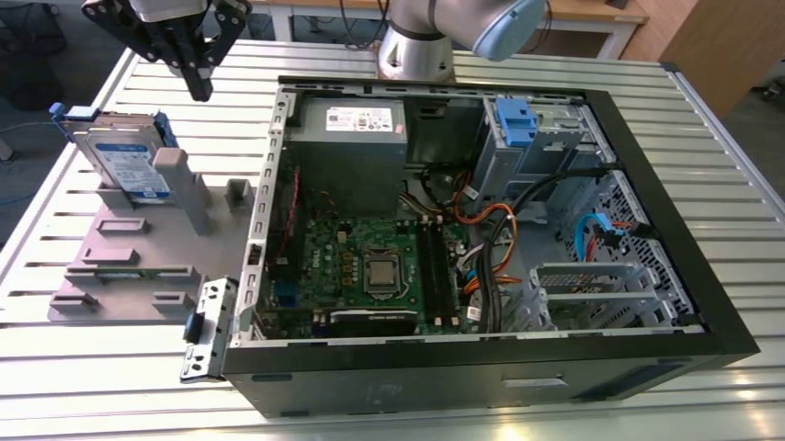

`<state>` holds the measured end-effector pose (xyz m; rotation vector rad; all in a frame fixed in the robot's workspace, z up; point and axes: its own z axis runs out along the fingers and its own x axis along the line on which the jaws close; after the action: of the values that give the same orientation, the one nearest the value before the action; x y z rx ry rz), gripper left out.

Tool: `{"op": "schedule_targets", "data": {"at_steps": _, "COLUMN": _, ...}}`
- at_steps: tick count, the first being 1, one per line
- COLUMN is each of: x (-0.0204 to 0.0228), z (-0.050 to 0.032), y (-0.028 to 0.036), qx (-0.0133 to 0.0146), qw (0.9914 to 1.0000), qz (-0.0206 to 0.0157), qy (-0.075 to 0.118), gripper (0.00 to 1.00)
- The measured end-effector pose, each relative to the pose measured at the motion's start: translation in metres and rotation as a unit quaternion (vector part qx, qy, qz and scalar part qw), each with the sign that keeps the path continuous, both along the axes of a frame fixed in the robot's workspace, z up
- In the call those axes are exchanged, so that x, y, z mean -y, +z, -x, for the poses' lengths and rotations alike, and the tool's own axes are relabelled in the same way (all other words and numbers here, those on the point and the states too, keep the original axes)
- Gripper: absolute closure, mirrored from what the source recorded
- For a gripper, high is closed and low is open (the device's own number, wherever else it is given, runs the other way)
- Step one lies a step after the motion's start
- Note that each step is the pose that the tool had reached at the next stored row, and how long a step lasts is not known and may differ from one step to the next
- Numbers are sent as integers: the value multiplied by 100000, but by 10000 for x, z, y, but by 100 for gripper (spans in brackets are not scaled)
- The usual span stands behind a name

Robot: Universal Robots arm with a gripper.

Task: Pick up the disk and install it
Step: 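Reach for the disk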

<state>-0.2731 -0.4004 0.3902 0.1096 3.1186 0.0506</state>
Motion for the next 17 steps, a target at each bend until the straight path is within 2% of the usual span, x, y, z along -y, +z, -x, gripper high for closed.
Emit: {"op": "schedule_targets", "data": {"at_steps": 17, "x": 0, "z": 50, "y": -3, "qx": 5, "qw": 100000, "qz": -3, "qy": 0, "gripper": 89}}
